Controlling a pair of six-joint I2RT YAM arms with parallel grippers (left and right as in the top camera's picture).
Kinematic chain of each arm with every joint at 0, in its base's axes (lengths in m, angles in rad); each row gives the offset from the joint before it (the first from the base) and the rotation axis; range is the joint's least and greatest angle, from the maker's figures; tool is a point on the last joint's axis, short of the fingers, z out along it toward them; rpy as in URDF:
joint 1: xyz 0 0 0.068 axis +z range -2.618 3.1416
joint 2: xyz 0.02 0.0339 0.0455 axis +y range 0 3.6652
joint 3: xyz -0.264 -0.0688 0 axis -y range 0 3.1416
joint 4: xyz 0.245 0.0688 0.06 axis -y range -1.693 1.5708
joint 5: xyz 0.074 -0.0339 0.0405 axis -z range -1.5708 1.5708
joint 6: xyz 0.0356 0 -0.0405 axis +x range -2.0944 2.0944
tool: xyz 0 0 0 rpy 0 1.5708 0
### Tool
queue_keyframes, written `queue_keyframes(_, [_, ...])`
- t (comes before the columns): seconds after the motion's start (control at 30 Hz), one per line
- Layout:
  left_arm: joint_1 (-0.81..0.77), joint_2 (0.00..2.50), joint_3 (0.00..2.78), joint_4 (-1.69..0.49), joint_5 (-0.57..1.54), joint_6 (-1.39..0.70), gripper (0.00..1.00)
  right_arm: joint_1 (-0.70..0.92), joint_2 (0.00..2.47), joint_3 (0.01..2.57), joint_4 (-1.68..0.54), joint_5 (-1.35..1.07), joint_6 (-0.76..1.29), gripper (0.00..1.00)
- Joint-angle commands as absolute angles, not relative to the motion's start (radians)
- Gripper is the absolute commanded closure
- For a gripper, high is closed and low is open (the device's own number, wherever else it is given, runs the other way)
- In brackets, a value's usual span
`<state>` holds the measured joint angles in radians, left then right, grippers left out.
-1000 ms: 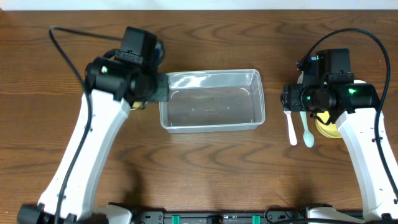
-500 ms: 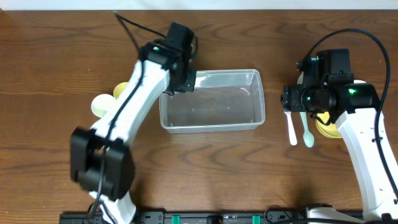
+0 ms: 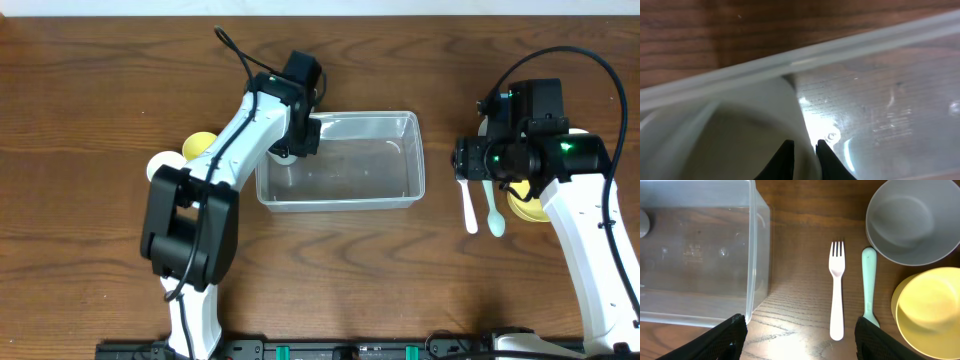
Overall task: Pack container
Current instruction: 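Carry the grey cup into the container's left corner and release, then move the left gripper back to the yellow cup and grasp it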
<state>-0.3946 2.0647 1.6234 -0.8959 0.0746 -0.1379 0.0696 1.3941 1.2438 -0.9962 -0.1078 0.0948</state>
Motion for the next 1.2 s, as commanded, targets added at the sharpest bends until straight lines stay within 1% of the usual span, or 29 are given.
queue_keyframes(0.0, [-0.394, 2.089, 1.622, -0.899, 0.064, -0.132, 0.74, 0.078, 1.394, 1.260, -1.002, -0.102, 0.089, 0.29])
queue_keyframes(0.07, [-0.394, 2.084, 1.622, -0.900, 0.064, -0.132, 0.70, 0.078, 1.394, 1.260, -1.005, -0.102, 0.089, 0.29])
queue_keyframes(0.13, [-0.394, 2.064, 1.624, -0.912, 0.064, -0.132, 0.62, 0.078, 1.394, 1.260, -1.007, -0.101, 0.089, 0.29])
queue_keyframes(0.23, [-0.398, 2.004, 1.650, -0.957, 0.062, -0.129, 0.58, 0.078, 1.394, 1.260, -1.007, -0.101, 0.088, 0.28])
queue_keyframes(0.27, [-0.399, 1.978, 1.666, -0.974, 0.062, -0.124, 0.55, 0.078, 1.394, 1.260, -1.007, -0.101, 0.088, 0.27])
queue_keyframes(0.3, [-0.401, 1.946, 1.689, -0.994, 0.062, -0.112, 0.50, 0.078, 1.394, 1.260, -1.006, -0.101, 0.088, 0.27])
queue_keyframes(0.4, [-0.403, 1.840, 1.755, -1.041, 0.052, -0.072, 0.48, 0.078, 1.394, 1.260, -1.007, -0.101, 0.088, 0.27])
queue_keyframes(0.5, [-0.398, 1.722, 1.782, -1.048, -0.045, -0.072, 0.37, 0.078, 1.394, 1.260, -1.007, -0.101, 0.088, 0.27])
queue_keyframes(0.53, [-0.392, 1.691, 1.782, -1.049, -0.075, -0.072, 0.36, 0.078, 1.394, 1.260, -1.007, -0.101, 0.088, 0.27])
queue_keyframes(0.67, [-0.331, 1.622, 1.782, -1.081, -0.118, -0.073, 0.35, 0.078, 1.394, 1.260, -1.007, -0.101, 0.088, 0.27])
queue_keyframes(0.83, [-0.211, 1.649, 1.724, -1.120, -0.117, -0.099, 0.33, 0.078, 1.394, 1.260, -1.008, -0.101, 0.088, 0.27])
queue_keyframes(0.9, [-0.171, 1.673, 1.680, -1.108, -0.113, -0.116, 0.30, 0.078, 1.394, 1.260, -1.011, -0.101, 0.088, 0.27])
queue_keyframes(1.07, [-0.107, 1.803, 1.609, -1.091, -0.044, -0.118, 0.29, 0.078, 1.394, 1.260, -1.014, -0.102, 0.089, 0.27])
queue_keyframes(1.17, [-0.100, 1.888, 1.606, -1.090, -0.039, -0.118, 0.29, 0.078, 1.394, 1.260, -1.019, -0.102, 0.089, 0.27])
